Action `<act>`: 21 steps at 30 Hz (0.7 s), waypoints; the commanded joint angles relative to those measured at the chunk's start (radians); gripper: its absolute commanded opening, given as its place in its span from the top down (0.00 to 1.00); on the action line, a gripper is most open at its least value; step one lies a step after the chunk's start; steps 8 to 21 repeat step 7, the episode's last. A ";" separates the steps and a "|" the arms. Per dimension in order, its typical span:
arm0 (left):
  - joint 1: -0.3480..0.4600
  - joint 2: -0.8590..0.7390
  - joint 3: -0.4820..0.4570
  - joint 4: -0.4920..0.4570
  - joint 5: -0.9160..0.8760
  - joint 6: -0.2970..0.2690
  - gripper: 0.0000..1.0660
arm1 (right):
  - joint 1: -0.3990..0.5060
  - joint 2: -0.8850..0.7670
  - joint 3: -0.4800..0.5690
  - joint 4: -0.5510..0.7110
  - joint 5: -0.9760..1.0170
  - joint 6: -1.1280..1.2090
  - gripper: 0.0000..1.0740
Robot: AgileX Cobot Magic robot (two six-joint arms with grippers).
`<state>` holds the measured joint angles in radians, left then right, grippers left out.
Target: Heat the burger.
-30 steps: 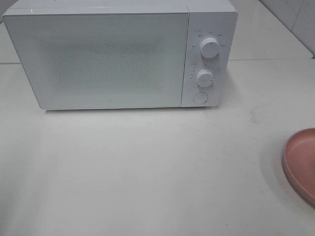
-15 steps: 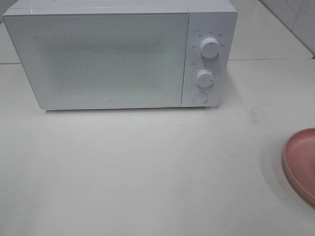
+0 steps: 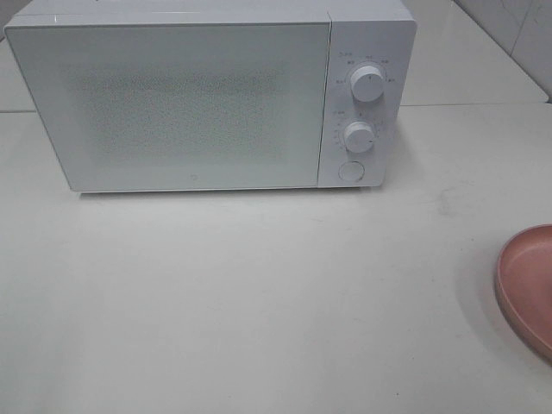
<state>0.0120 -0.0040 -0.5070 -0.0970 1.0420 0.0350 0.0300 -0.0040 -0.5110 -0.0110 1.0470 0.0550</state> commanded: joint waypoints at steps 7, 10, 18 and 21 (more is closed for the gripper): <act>0.002 -0.027 0.006 -0.004 -0.004 -0.008 0.06 | -0.005 -0.020 0.001 0.001 -0.004 -0.001 0.29; 0.002 -0.027 0.006 -0.004 -0.004 -0.008 0.06 | -0.005 -0.020 0.001 0.001 -0.004 -0.001 0.29; 0.002 -0.027 0.006 -0.004 -0.004 -0.008 0.06 | -0.005 -0.020 0.001 0.001 -0.004 -0.001 0.29; 0.002 -0.027 0.006 -0.004 -0.004 -0.008 0.06 | -0.005 -0.020 0.001 0.001 -0.004 -0.001 0.29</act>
